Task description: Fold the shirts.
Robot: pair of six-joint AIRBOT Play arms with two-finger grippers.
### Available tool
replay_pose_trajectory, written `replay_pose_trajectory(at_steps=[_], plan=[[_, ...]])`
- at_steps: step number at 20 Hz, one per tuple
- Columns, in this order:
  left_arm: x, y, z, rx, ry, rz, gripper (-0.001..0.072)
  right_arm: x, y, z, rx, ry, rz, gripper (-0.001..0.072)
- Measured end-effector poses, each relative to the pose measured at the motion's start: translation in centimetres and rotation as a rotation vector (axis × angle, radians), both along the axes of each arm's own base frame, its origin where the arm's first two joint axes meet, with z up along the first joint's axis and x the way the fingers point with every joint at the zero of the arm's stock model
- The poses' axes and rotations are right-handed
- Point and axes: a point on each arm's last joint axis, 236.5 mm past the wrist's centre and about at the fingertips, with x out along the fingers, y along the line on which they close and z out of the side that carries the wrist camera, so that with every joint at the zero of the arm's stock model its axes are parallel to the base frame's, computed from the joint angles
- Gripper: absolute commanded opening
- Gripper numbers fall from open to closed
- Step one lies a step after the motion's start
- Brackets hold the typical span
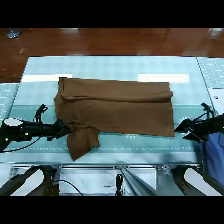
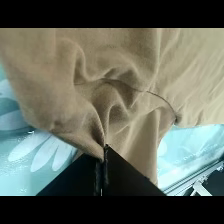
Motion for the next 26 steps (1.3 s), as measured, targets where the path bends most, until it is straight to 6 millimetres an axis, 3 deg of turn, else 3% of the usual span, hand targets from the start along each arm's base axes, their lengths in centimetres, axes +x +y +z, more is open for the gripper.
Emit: replay_pose_trajectory(at_steps=[6, 7, 8, 9, 12, 14, 18, 21, 26], plan=[[0.2, -0.2, 0.3, -0.015, -0.007, 0.006, 0.0025, 2.1, 4.2, -1.5, 0.106, -0.016, 0.039, 0.0607], [0.2, -0.2, 0.3, -0.015, -0.009, 0.005, 0.0025, 3.0, 4.8, -1.6, 0.122, -0.039, 0.027, 0.0429], [0.3, -0.3, 0.3, -0.017, -0.011, 0.005, 0.0025, 3.8, 4.9, -1.8, 0.115, -0.066, 0.025, 0.0151], [0.3, -0.3, 0.3, -0.017, -0.013, 0.004, 0.0025, 4.7, 4.7, -2.1, 0.096, -0.103, 0.028, 0.0028], [1.7, 0.3, 1.3, -0.016, -0.049, 0.017, 0.0024, 7.2, 5.0, -0.6, 0.108, -0.185, 0.058, 0.0028], [4.0, 1.2, 3.0, -0.008, -0.108, 0.035, 0.0023, 9.5, 4.4, 1.1, 0.091, -0.250, 0.078, 0.0028], [10.0, 3.3, 6.8, 0.018, -0.213, 0.066, 0.0022, 14.9, 3.0, 4.6, 0.064, -0.371, 0.097, 0.0028], [15.2, 3.3, 8.4, 0.018, -0.250, 0.048, 0.0023, 19.7, 2.4, 6.0, 0.089, -0.442, 0.069, 0.0028], [24.6, 3.0, 9.1, 0.003, -0.268, 0.053, 0.0023, 26.7, 1.9, 5.5, 0.151, -0.480, 0.017, 0.0028]])
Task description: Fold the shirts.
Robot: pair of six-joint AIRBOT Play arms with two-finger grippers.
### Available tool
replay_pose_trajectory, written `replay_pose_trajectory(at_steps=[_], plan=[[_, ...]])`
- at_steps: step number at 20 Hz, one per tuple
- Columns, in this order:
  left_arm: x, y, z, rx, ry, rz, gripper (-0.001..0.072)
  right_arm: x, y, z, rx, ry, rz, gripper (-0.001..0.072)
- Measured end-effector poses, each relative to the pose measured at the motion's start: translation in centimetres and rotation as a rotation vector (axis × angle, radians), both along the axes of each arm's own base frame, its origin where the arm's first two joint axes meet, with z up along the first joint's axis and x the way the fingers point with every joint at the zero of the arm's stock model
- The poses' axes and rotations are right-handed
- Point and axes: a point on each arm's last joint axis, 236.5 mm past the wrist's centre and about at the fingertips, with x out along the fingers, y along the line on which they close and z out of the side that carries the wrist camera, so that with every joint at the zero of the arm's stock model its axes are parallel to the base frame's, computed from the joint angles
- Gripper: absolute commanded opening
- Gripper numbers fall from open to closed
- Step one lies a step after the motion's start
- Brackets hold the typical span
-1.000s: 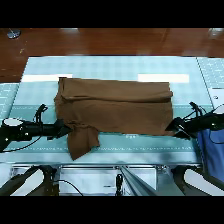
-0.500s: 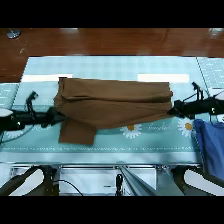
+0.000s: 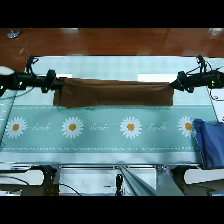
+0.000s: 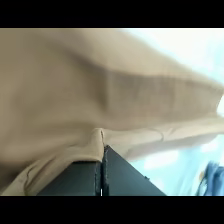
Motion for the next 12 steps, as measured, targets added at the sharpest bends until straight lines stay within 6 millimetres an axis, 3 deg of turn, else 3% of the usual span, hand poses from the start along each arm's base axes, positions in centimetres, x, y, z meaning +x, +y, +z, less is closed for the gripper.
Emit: replay_pose_trajectory(at_steps=[2, 3, 4, 5, 8, 10, 12], plan=[[2.3, -0.5, -0.7, -0.023, 0.026, -0.029, 0.0024, 1.9, -0.1, -1.0, 0.023, 0.009, -0.012, 0.0031], [3.2, -0.7, -1.1, -0.034, 0.041, -0.044, 0.0165, 2.6, -0.1, -1.4, 0.031, 0.013, -0.017, 0.0213], [3.8, -0.9, -1.7, -0.044, 0.055, -0.060, 0.0555, 3.3, 0.0, -1.9, 0.040, 0.013, -0.023, 0.0571], [4.3, -1.0, -2.2, -0.046, 0.068, -0.070, 0.0702, 3.9, -0.1, -2.2, 0.047, 0.013, -0.034, 0.0622], [4.5, 0.0, -2.2, -0.050, 0.103, -0.100, 0.0701, 4.7, -0.6, -1.2, 0.070, -0.021, -0.003, 0.0623], [3.4, 2.8, -1.9, 0.005, 0.160, -0.108, 0.0702, 4.6, -2.7, -0.3, 0.046, -0.041, 0.008, 0.0622], [0.8, 7.1, -1.8, 0.132, 0.247, -0.102, 0.0701, 3.4, -4.9, -0.4, 0.026, -0.009, 0.012, 0.0622]])
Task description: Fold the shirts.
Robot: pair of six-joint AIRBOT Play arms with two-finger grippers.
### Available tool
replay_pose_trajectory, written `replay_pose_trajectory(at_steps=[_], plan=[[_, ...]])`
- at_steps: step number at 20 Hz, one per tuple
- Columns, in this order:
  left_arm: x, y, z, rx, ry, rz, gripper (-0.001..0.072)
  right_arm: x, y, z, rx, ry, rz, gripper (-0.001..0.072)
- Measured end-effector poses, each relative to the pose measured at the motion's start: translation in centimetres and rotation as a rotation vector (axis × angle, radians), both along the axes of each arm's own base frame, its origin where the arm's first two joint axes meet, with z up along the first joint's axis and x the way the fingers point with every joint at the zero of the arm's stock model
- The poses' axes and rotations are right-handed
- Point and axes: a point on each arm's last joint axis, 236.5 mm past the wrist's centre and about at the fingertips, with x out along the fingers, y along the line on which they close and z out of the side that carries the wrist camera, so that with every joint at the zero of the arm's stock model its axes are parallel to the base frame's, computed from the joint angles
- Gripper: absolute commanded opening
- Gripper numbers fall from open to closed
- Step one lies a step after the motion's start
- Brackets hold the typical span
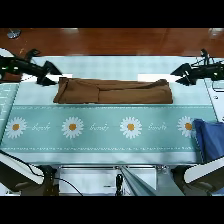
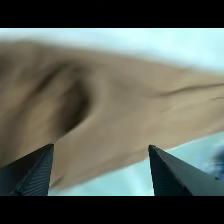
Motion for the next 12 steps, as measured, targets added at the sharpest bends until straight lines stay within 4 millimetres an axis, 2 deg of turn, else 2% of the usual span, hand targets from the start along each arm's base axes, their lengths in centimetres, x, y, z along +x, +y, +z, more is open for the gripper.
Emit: replay_pose_trajectory(at_steps=[3, 5, 7, 10, 11, 12], plan=[[-3.8, 6.2, 0.4, 0.221, 0.089, 0.085, 0.0701, -2.6, -2.1, -1.8, -0.030, 0.100, -0.005, 0.0622], [-4.2, 6.5, 2.2, 0.272, -0.002, 0.139, 0.0702, -3.9, -1.9, -3.2, -0.020, 0.157, 0.004, 0.0622], [-3.6, 4.8, 4.4, 0.286, -0.156, 0.184, 0.0701, -4.9, -0.7, -4.7, -0.006, 0.211, 0.031, 0.0622], [-3.4, -0.6, 7.5, 0.247, -0.358, 0.188, 0.0701, -4.9, 2.5, -5.5, 0.037, 0.237, 0.080, 0.0618], [-3.6, -2.4, 7.9, 0.240, -0.393, 0.170, 0.0701, -4.8, 3.8, -5.6, 0.050, 0.238, 0.095, 0.0593], [-3.8, -4.5, 8.1, 0.225, -0.420, 0.142, 0.0700, -4.6, 4.8, -5.8, 0.053, 0.237, 0.110, 0.0435]])
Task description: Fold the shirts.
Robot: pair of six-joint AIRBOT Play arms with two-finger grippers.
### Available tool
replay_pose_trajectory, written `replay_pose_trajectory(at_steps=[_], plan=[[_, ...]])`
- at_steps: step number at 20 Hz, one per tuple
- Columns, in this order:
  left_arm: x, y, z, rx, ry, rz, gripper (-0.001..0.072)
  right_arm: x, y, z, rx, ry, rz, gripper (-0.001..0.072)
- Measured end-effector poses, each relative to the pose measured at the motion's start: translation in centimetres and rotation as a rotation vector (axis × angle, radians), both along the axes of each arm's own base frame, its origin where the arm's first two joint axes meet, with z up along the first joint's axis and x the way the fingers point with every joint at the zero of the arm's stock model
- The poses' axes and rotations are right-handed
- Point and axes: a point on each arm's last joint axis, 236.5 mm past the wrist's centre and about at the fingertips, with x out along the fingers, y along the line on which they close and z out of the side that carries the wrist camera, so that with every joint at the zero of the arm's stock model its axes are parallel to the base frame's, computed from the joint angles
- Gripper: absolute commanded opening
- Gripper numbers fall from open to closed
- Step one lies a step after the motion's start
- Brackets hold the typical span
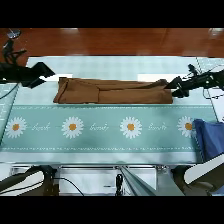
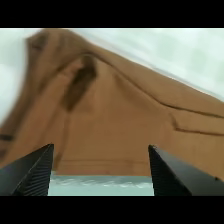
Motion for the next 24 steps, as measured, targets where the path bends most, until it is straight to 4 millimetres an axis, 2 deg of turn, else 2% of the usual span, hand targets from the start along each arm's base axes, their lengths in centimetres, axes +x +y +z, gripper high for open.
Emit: replay_pose_trajectory(at_steps=[1, 2, 3, 6, 7, 9, 13, 17, 21, 24], plan=[[-0.2, -2.1, 0.1, -0.006, -0.019, -0.035, 0.0696, 0.2, 0.8, -0.3, -0.006, -0.002, 0.014, 0.0117], [-0.4, -4.0, 0.0, -0.010, -0.029, -0.072, 0.0516, 0.3, 1.5, -0.6, -0.014, -0.006, 0.024, 0.0028], [-0.7, -5.9, -0.2, -0.015, -0.035, -0.106, 0.0062, 0.5, 2.0, -0.3, -0.007, -0.010, 0.029, 0.0028], [-1.4, -11.1, -1.2, -0.023, -0.045, -0.204, 0.0024, 0.9, 2.4, 2.5, -0.004, -0.065, 0.050, 0.0028], [-1.7, -13.0, -1.4, -0.040, -0.048, -0.232, 0.0023, 1.0, 2.3, 4.3, -0.003, -0.104, 0.057, 0.0028], [-2.2, -16.9, -2.2, -0.052, -0.057, -0.294, 0.0022, -0.1, 2.4, 7.8, -0.029, -0.172, 0.104, 0.0028], [-2.7, -25.1, -5.2, -0.070, -0.009, -0.430, 0.0021, -4.8, 2.8, 14.7, -0.132, -0.303, 0.164, 0.0029], [-3.7, -33.0, -7.7, -0.092, 0.072, -0.556, 0.0022, -10.2, 4.0, 19.9, -0.202, -0.416, 0.152, 0.0028], [-8.1, -40.7, -10.8, -0.105, 0.178, -0.690, 0.0023, -12.9, 5.8, 23.9, -0.189, -0.527, 0.111, 0.0028], [-12.5, -44.6, -12.3, -0.133, 0.262, -0.764, 0.0023, -13.7, 6.5, 25.3, -0.176, -0.567, 0.096, 0.0029]])
